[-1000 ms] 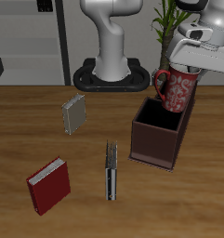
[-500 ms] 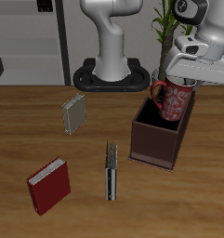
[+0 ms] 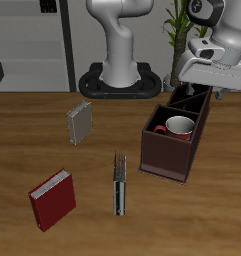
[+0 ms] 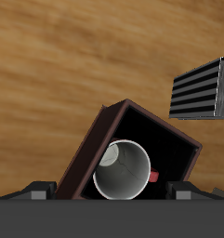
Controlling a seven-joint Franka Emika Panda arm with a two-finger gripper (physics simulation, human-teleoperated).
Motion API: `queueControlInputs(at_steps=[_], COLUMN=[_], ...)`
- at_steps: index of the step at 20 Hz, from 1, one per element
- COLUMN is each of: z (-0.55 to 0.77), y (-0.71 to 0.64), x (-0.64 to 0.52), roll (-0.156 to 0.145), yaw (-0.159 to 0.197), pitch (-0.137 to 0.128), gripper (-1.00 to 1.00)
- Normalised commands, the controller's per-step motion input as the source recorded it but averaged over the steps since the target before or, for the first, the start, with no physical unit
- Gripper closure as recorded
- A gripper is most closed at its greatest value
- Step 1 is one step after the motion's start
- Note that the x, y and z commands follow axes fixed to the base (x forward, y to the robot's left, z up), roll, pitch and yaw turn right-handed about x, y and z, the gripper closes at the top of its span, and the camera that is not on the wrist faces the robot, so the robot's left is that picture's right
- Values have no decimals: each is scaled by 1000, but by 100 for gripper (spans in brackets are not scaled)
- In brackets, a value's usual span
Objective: Place the red mug into the left desk caddy's right compartment and place the striped book into the left desk caddy's back compartment
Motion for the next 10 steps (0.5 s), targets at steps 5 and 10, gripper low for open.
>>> queueControlInputs(at_steps=[5, 10], z=[160, 173], y=[-101, -304], x=[-85, 42], roll=[1, -21], yaw=[11, 10], pitch=[-25, -17], gripper=[-100, -100])
